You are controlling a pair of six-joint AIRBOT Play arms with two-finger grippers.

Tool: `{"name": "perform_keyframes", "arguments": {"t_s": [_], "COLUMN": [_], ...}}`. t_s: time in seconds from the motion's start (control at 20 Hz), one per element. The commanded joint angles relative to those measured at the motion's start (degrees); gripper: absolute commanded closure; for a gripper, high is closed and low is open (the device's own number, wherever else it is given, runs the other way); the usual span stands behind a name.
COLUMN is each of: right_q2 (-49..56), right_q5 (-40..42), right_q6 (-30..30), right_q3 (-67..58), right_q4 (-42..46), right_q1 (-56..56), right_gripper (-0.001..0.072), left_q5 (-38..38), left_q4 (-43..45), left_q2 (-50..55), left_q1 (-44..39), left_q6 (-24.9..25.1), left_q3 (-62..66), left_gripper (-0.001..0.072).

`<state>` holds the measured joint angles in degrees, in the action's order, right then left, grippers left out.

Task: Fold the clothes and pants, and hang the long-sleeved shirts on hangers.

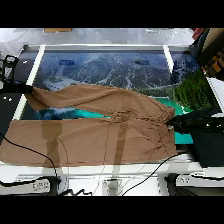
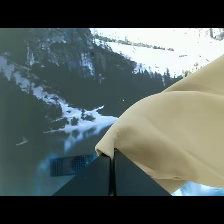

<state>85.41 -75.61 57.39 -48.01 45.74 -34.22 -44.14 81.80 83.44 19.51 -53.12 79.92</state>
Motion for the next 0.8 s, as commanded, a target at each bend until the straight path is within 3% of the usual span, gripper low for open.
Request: {"name": "perform_keyframes", "arguments": {"t_s": [0.0,0.2,0.25,0.35,0.4,0.55,0.6,0.75], "right_q2": [3.63,4.24,4.22,4.22,4.22,4.22,4.22,4.22], "right_q5": [3.74,16.61,19.47,21.77,21.92,22.18,22.8,24.79], "right_q6": [0.63,0.57,0.57,0.55,0.55,0.52,0.57,0.68], "right_q3": [0.63,0.61,0.61,-0.46,-1.55,-6.78,-8.66,-14.03], "right_q4": [-3.1,-3.98,-4.02,-3.98,-3.96,-3.98,-4.0,-3.93], "right_q1": [3.87,9.01,9.7,10.4,10.4,10.4,10.4,10.4], "right_gripper": [0.016,0.0164,0.0206,0.0551,0.0673,0.0675,0.0676,0.0675], "left_q5": [0.02,0.02,0.04,0.44,1.29,7.76,11.26,26.75], "left_q4": [0.02,0.02,0.04,0.04,0.02,-1.92,-2.43,-2.58], "left_q2": [0.02,0.04,0.04,0.09,0.17,0.44,0.42,0.37], "left_q1": [0.0,0.0,0.0,0.0,0.0,-0.44,-0.61,-1.46], "left_q6": [0.0,0.0,0.0,0.0,0.0,-0.61,-3.52,-20.87], "left_q3": [-0.02,-0.02,-0.02,-0.02,-0.02,-0.02,0.0,0.07], "left_gripper": [0.0695,0.0695,0.0694,0.0695,0.0695,0.0695,0.0697,0.0697]}}
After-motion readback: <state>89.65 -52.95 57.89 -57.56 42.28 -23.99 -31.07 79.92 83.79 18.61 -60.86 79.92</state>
